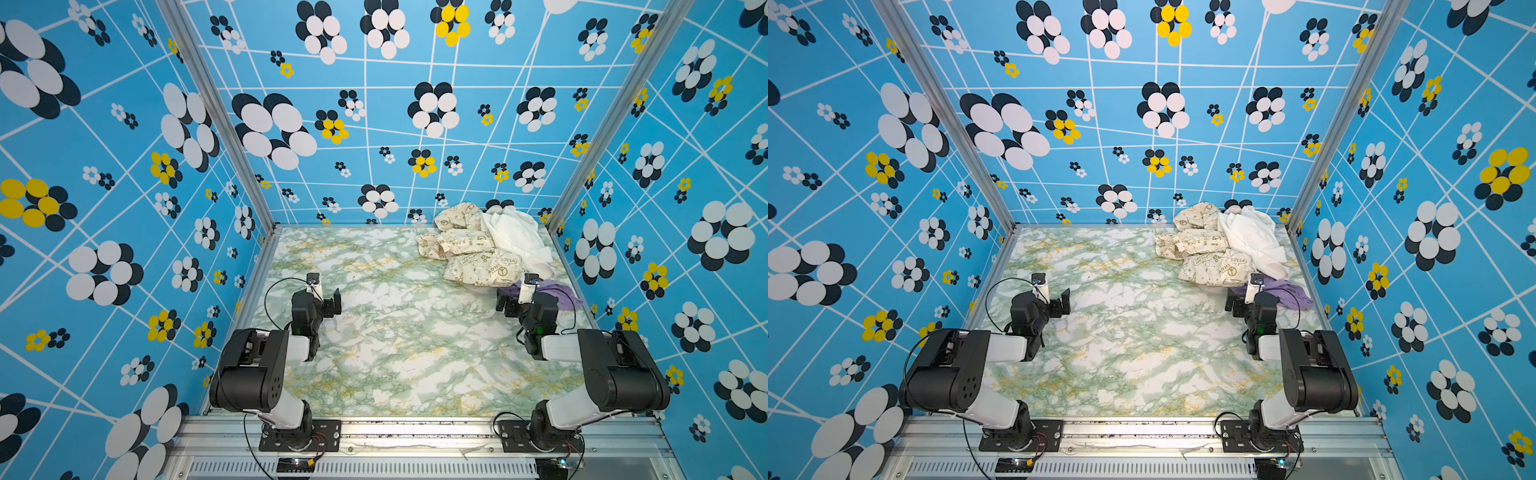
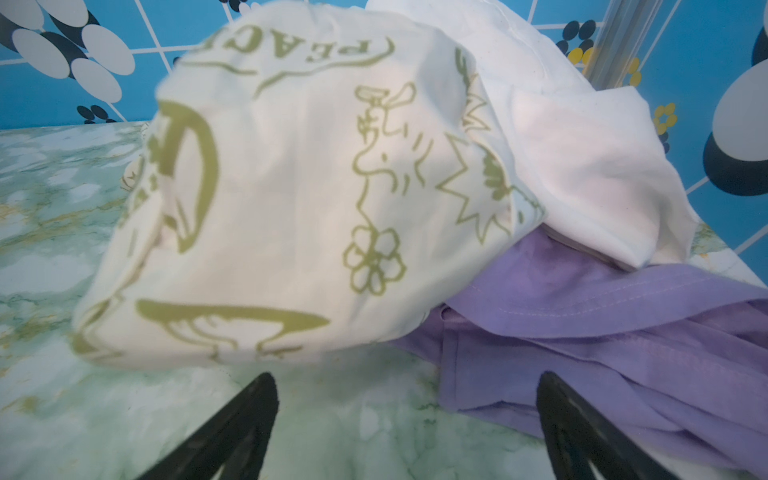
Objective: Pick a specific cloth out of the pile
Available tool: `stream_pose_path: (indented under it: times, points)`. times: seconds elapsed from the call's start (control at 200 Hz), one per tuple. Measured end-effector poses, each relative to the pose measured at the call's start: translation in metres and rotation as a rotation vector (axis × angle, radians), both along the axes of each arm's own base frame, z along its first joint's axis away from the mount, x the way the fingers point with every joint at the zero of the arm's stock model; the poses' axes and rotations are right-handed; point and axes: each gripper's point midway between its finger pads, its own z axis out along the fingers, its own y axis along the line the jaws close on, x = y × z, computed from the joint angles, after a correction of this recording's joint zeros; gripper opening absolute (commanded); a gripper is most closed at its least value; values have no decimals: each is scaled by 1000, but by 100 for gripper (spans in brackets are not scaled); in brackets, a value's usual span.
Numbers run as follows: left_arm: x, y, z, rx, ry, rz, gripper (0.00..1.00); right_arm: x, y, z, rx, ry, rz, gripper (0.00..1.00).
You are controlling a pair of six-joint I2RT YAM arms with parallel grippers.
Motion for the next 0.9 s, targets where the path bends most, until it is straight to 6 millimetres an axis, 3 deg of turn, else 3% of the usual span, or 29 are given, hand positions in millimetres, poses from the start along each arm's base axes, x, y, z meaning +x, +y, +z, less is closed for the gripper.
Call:
stream_pose_path:
  times: [0.2, 0.265, 0.505, 0.73, 0.805, 0.9]
  points:
    - [1, 4, -1, 5, 24, 25, 99, 2, 0, 1, 1, 23, -2, 99]
    - [4, 6, 5, 8, 36, 39, 99, 7, 0, 11, 1, 31, -2, 99]
    - [19, 5, 84, -9, -54, 54, 99, 11, -2, 90, -28, -63, -6, 99]
    - [16, 15, 141, -109, -97, 144, 99, 10, -27, 171, -116, -30, -124, 99]
    - [14, 15, 155, -137, -106, 151, 99, 3, -38, 185, -142, -7, -186, 99]
    - [13, 12, 164, -174, -93, 145, 99, -12, -45, 181, -151, 45, -219, 98]
